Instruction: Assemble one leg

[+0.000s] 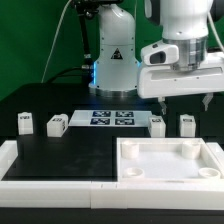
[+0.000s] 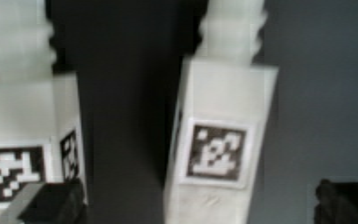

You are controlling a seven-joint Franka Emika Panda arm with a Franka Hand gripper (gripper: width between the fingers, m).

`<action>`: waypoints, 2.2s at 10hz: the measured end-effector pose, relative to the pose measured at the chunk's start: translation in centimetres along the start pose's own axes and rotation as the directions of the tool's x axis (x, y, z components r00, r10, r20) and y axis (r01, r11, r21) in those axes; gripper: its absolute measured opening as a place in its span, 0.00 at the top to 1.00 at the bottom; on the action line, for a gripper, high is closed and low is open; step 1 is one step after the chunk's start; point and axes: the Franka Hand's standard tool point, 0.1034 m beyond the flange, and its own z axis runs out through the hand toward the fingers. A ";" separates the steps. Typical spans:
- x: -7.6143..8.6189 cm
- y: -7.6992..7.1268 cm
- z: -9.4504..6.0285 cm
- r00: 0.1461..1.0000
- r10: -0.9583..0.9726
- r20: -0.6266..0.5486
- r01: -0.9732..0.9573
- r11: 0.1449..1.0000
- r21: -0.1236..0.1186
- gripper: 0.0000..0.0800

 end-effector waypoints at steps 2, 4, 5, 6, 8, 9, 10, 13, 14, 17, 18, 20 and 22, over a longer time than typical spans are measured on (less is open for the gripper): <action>0.7 -0.7 -0.1 0.988 0.004 0.157 -0.005 1.000 0.003 0.19; 0.0 -0.9 0.0 0.923 0.009 0.386 -0.010 1.000 0.001 0.19; 0.3 -1.0 0.2 0.882 0.010 0.471 -0.014 1.000 0.003 0.19; 0.6 -1.0 0.6 0.864 0.011 0.504 -0.017 1.000 0.006 0.19; -0.2 -0.7 1.4 0.753 0.028 0.657 -0.030 1.000 -0.009 0.19; 0.6 -0.7 2.2 0.774 0.038 0.632 -0.042 0.999 -0.009 0.19; 0.4 -0.6 2.3 0.774 0.040 0.632 -0.042 0.999 -0.012 0.19; 0.1 -0.8 3.8 0.771 0.040 0.635 -0.041 0.999 -0.013 0.19; 0.0 -0.8 3.9 0.774 0.039 0.632 -0.040 0.999 -0.013 0.19; 0.0 -0.9 4.1 0.779 0.037 0.626 -0.038 0.999 -0.011 0.31; 0.0 -0.9 4.1 0.779 0.037 0.626 -0.038 0.999 -0.011 0.54; 0.0 -0.9 4.1 0.779 0.037 0.626 -0.039 0.999 -0.011 0.64; 0.0 -0.9 4.1 0.779 0.037 0.626 -0.039 0.999 -0.011 0.64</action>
Offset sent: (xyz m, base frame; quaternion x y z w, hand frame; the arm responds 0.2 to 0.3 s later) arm 0.0044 0.0025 -0.0010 -0.0004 -0.2667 -0.0014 0.9638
